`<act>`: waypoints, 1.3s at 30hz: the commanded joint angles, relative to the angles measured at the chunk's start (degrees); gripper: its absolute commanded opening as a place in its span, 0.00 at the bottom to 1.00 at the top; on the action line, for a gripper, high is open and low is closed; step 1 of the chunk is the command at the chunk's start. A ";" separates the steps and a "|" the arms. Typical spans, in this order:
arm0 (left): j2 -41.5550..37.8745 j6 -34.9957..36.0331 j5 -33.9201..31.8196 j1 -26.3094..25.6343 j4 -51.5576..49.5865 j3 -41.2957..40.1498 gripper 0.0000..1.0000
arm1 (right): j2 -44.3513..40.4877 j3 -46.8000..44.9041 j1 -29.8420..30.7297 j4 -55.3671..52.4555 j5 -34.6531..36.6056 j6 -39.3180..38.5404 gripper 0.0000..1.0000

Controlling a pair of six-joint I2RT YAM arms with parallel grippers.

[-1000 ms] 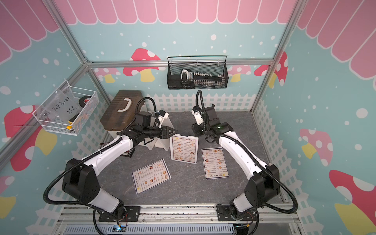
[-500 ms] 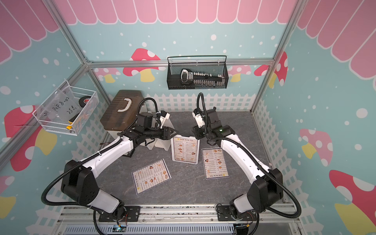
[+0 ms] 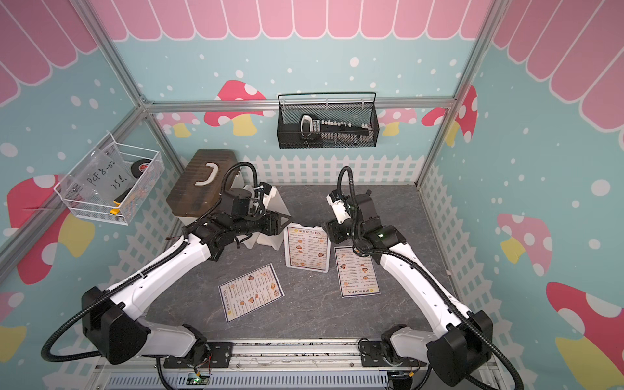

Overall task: Insert the menus into the narrow rack
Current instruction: Insert the menu into the narrow rack, then move the narrow rack to the center of the board.

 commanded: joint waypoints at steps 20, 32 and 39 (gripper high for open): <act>-15.89 -7.40 -15.92 -6.33 -1.88 -18.18 0.84 | -4.40 -8.71 -12.75 12.14 -31.67 -2.20 0.80; -10.51 -8.56 -13.27 -6.68 4.57 -21.31 0.84 | 3.50 -6.63 -12.75 11.71 -34.94 -7.95 0.78; -5.61 -10.09 -11.92 -6.85 8.77 -21.45 0.84 | 8.04 -5.88 -12.66 10.21 -39.15 -9.50 0.74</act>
